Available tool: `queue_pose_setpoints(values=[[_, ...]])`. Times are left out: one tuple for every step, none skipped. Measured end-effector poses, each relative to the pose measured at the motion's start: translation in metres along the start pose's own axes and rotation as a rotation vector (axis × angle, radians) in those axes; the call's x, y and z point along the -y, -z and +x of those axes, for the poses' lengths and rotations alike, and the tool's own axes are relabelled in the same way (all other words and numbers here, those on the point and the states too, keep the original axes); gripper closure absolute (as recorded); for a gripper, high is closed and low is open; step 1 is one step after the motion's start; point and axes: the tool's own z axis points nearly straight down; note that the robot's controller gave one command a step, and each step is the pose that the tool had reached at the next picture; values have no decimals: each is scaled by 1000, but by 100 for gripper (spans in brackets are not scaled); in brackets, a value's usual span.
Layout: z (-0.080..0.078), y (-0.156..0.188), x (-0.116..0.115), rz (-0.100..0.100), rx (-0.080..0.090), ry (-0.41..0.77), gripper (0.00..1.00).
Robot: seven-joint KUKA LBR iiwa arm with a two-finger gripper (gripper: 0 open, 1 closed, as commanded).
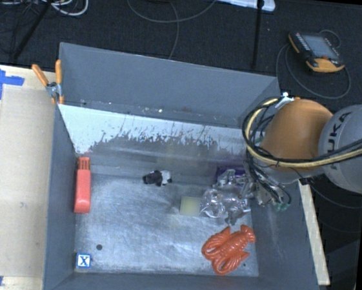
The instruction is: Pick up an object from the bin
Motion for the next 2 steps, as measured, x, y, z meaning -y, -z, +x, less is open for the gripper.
queue_pose_setpoints(values=[[0,5,0,-1,-2,-1,100],[0,14,0,-1,-1,-1,100]])
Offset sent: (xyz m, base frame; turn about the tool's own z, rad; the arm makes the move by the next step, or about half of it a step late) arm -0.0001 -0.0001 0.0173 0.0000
